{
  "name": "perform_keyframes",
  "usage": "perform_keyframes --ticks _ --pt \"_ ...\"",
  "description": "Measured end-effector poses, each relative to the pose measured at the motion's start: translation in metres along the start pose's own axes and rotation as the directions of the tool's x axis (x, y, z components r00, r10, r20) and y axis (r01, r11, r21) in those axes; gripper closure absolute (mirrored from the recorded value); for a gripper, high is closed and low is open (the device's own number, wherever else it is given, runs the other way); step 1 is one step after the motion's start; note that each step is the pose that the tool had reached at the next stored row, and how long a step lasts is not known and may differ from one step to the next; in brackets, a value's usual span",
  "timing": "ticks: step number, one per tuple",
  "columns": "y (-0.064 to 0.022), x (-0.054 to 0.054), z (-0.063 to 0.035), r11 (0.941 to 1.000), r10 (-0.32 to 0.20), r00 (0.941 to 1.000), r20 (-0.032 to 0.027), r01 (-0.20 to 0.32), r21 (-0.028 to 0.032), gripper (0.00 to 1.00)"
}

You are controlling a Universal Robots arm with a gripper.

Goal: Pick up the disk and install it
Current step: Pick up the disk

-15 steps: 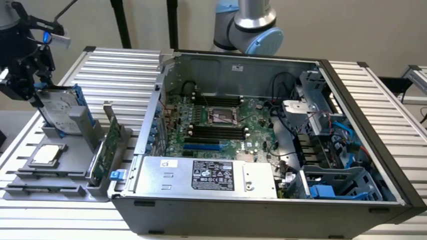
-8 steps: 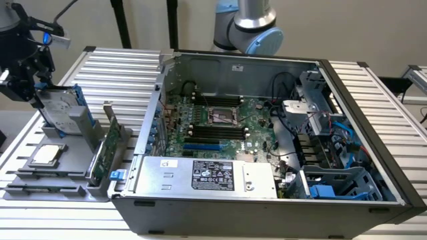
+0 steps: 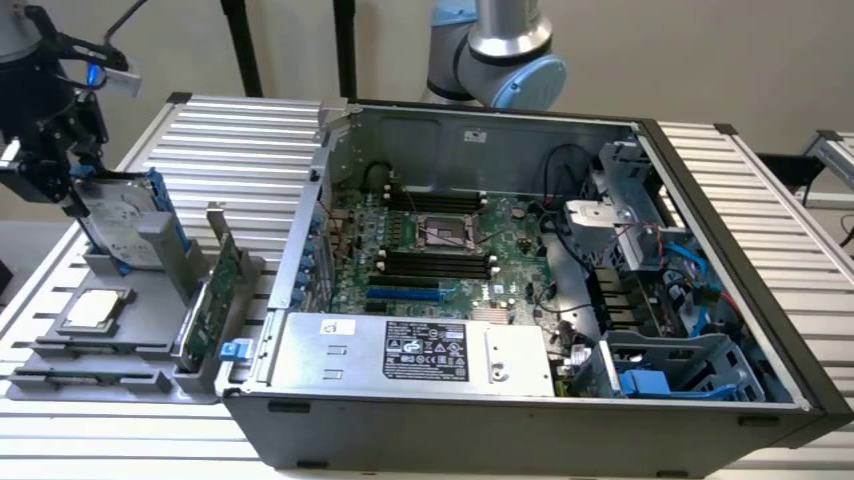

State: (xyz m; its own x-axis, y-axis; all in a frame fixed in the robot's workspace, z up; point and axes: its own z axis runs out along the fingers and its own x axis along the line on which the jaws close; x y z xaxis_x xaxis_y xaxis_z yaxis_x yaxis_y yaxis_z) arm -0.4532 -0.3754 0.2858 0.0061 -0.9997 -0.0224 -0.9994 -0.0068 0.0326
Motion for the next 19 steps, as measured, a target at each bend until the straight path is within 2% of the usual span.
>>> perform_keyframes --ticks 3,4,7,9,11,12,19 --pt "0.0000 0.0000 0.0001 1.0000 -0.009 1.0000 -0.0004 0.009 0.0000 0.42" --pt "0.0000 0.0000 0.0000 1.0000 -0.010 1.0000 -0.0007 0.010 -0.0001 0.49" --pt "0.0000 0.0000 0.0000 0.9999 -0.013 0.9999 -0.0018 0.013 -0.0003 0.49" --pt "0.0000 0.0000 0.0000 0.9999 -0.016 0.9999 -0.0027 0.016 -0.0003 0.58" --pt "0.0000 0.0000 0.0000 0.9998 -0.019 0.9998 -0.0034 0.019 -0.0005 0.58" --pt "0.0000 0.0000 0.0000 0.9998 -0.020 0.9998 -0.0035 0.020 -0.0005 0.65" --pt "0.0000 0.0029 0.0000 0.9998 -0.022 0.9998 -0.0034 0.022 -0.0004 0.65"
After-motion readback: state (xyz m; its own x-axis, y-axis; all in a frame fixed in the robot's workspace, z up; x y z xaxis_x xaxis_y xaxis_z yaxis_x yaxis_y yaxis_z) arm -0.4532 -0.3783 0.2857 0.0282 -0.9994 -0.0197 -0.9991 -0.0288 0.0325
